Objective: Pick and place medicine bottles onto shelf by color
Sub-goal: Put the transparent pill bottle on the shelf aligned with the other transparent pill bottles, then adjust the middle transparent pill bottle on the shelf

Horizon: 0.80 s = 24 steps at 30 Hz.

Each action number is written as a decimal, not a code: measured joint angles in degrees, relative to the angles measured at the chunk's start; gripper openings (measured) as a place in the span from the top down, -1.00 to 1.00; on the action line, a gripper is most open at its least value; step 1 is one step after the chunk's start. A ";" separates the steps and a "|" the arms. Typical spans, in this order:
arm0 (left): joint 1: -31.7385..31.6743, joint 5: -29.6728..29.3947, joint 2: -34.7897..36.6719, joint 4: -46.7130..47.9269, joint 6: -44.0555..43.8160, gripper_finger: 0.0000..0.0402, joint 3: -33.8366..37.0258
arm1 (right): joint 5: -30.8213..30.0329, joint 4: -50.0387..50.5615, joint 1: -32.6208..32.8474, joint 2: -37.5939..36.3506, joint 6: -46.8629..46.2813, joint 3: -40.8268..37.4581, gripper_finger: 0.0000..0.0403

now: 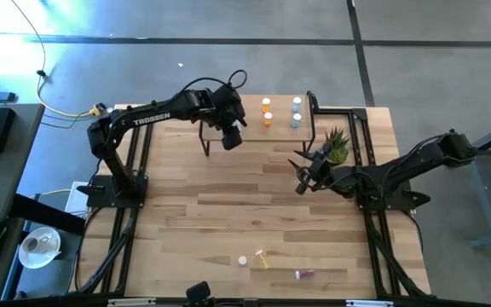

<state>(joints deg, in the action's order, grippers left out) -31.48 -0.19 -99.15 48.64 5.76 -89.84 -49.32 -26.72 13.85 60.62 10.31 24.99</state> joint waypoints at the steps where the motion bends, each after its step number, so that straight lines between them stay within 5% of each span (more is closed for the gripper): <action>1: 0.00 0.00 0.00 0.00 -0.02 0.14 0.00 | 0.00 -0.01 0.00 0.00 0.00 0.00 0.27; 24: 0.00 -0.52 0.04 1.67 2.99 0.02 -4.67 | 0.00 0.00 0.00 0.00 -0.02 0.00 0.27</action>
<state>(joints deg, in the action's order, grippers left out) -31.48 -0.70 -99.11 50.31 8.75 -94.52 -49.32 -26.72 13.85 60.62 10.28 24.99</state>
